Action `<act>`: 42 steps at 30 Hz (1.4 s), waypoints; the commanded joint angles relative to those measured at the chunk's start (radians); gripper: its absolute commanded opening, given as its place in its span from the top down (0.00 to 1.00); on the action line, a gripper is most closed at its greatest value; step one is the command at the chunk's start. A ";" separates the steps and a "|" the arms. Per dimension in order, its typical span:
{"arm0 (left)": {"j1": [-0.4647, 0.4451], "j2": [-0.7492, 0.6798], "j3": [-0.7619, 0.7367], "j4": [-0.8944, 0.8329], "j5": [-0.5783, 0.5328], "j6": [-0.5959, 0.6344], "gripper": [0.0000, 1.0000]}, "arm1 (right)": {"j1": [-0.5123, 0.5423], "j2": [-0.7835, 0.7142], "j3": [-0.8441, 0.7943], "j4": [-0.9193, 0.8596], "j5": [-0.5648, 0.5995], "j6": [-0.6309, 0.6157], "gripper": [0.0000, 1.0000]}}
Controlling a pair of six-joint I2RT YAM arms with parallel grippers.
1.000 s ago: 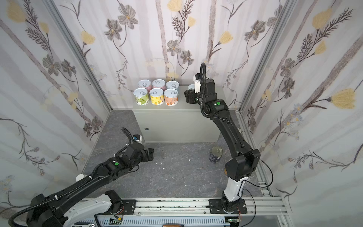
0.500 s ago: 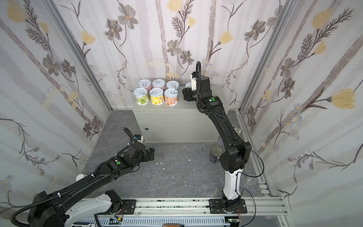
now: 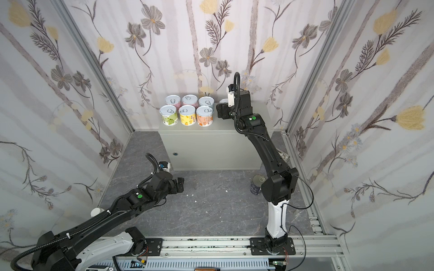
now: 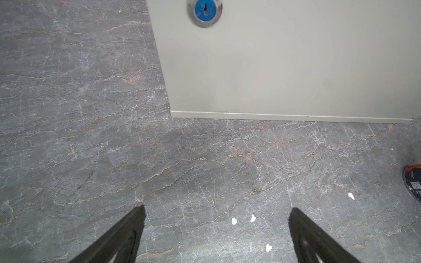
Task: Place and organize the canned foods onto the counter
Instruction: 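Carry the pale teal can up onto the cabinet top beside the other cans, then lower the pale teal can beside the teal can and open the right gripper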
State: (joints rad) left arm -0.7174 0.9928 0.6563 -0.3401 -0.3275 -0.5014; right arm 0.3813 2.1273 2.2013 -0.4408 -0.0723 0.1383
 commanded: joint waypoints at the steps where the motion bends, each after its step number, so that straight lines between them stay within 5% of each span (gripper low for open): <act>1: 0.002 -0.011 -0.005 0.015 0.000 -0.018 0.00 | -0.001 -0.019 0.009 0.057 -0.012 0.001 0.13; 12: 0.001 -0.073 -0.014 -0.005 -0.002 -0.029 0.00 | -0.006 -0.122 0.009 0.062 -0.016 -0.018 0.09; 18: 0.002 -0.078 0.026 -0.014 -0.012 -0.009 0.00 | -0.021 -0.222 -0.044 0.023 0.011 -0.030 0.26; 27: 0.003 -0.060 0.046 -0.014 -0.006 0.005 0.00 | -0.079 -0.470 -0.449 0.232 0.022 0.020 0.42; 42: 0.005 -0.058 0.036 -0.014 -0.009 0.010 0.00 | -0.117 -0.371 -0.554 0.304 -0.039 0.081 0.44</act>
State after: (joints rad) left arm -0.7143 0.9318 0.6918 -0.3565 -0.3206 -0.4973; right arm 0.2623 1.7401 1.6417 -0.2062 -0.0875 0.2024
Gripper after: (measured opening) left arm 0.997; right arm 0.559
